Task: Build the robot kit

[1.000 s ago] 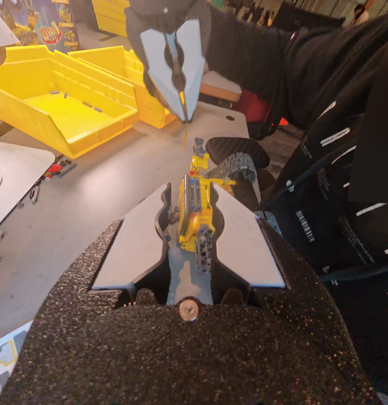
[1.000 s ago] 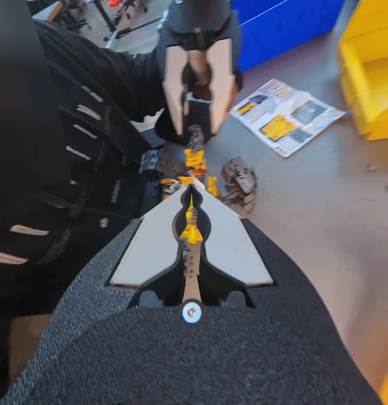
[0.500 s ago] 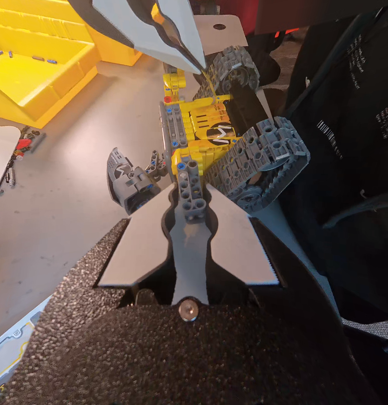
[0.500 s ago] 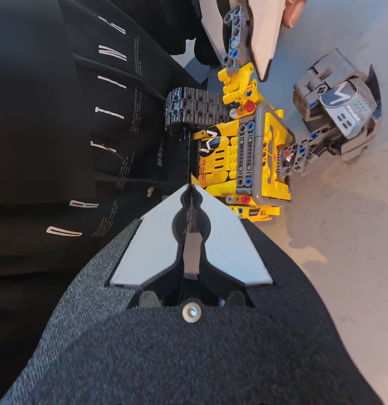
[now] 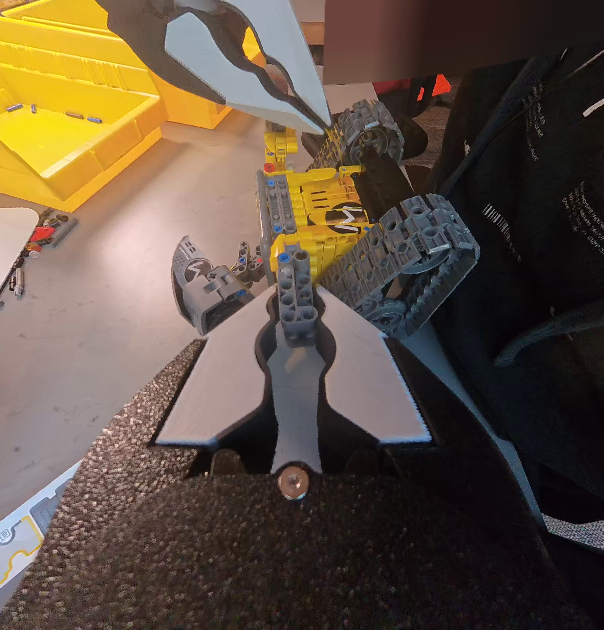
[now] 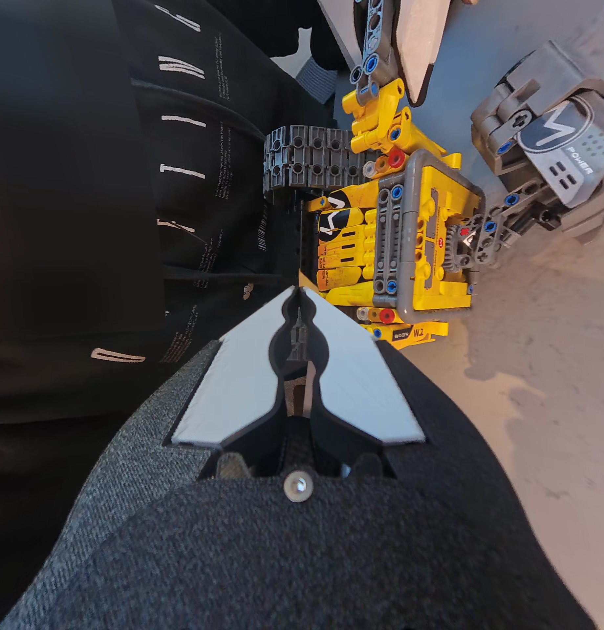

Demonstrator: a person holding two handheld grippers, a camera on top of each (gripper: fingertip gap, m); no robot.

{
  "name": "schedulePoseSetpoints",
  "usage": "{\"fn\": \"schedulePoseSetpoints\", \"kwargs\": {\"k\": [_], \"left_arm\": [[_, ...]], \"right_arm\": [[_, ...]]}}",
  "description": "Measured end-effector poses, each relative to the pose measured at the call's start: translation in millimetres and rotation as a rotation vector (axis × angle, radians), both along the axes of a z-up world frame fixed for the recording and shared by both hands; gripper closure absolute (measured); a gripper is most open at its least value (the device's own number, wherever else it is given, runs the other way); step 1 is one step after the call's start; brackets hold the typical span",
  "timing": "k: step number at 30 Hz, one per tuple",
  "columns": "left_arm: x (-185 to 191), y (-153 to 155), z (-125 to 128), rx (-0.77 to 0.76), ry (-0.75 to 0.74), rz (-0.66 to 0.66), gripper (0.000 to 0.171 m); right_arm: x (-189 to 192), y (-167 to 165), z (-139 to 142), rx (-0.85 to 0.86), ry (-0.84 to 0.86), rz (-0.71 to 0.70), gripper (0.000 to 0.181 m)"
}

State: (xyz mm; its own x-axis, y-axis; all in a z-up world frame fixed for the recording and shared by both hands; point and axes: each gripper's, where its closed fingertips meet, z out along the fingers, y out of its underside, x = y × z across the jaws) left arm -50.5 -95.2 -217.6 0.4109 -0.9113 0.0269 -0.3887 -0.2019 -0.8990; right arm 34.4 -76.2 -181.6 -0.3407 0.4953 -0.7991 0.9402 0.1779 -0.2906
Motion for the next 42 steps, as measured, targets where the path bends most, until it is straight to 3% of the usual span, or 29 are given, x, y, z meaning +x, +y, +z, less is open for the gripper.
{"fn": "schedulePoseSetpoints", "kwargs": {"k": [34, 42], "left_arm": [[0.8, -1.4, -0.4, 0.014, -0.010, -0.004, 0.156], [0.9, -1.1, -0.7, 0.012, -0.012, -0.003, 0.156]], "right_arm": [[-2.0, 19.1, -18.8, 0.181, 0.010, -0.022, 0.181], [-3.4, 14.5, -16.3, 0.152, 0.013, -0.036, 0.181]]}}
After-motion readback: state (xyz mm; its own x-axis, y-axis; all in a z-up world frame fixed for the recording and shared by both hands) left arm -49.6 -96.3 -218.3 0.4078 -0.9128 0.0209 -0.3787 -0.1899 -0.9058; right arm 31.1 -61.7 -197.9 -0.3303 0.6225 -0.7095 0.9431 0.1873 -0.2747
